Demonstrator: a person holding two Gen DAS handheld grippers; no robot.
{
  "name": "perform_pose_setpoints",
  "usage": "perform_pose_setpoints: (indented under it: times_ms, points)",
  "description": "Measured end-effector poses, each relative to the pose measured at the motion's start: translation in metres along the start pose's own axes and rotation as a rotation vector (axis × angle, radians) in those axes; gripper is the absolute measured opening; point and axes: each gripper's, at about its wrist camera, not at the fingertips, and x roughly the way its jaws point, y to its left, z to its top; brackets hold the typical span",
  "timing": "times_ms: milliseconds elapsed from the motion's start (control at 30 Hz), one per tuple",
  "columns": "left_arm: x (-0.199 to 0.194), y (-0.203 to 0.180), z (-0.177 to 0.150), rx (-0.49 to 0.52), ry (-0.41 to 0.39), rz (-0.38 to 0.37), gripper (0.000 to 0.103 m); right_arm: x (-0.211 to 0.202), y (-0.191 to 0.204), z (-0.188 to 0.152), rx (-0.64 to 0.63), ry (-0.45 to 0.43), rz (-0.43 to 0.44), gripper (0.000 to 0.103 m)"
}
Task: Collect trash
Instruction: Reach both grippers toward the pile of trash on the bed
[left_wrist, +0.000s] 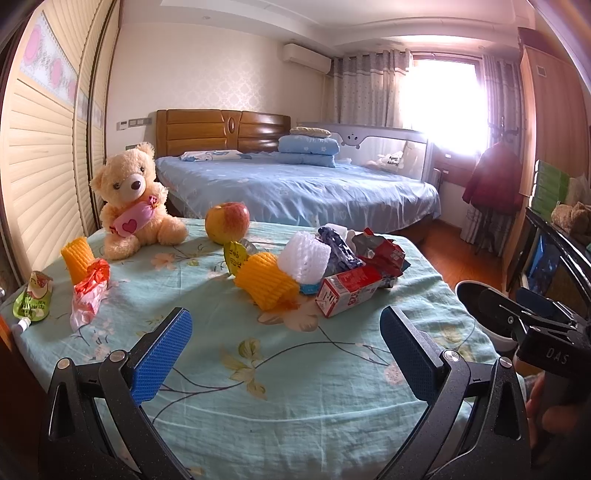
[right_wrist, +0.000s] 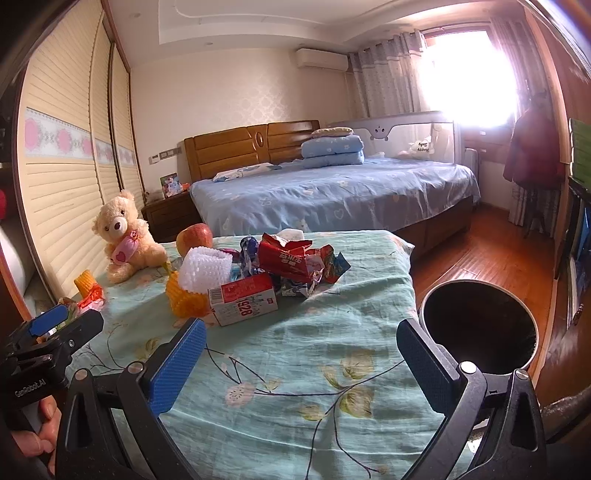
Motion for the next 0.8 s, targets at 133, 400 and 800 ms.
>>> perform_pose_setpoints:
  times_ms: [133, 400, 800]
  points:
    - [0.001, 0.002, -0.001, -0.003, 0.002, 0.002, 0.103, 0.006, 0.001, -0.002, -0.003, 0.007, 0.016, 0.103]
    - [0.006, 0.007, -0.003, -0.018, 0.015, 0.011, 0.103, 0.012, 0.004, -0.004, 0.007, -0.002, 0.046, 0.103]
    - [0.034, 0.025, -0.008, -0.040, 0.103, 0.037, 0.103, 0.034, 0.007, -0.003, 0.029, 0.022, 0.139, 0.103]
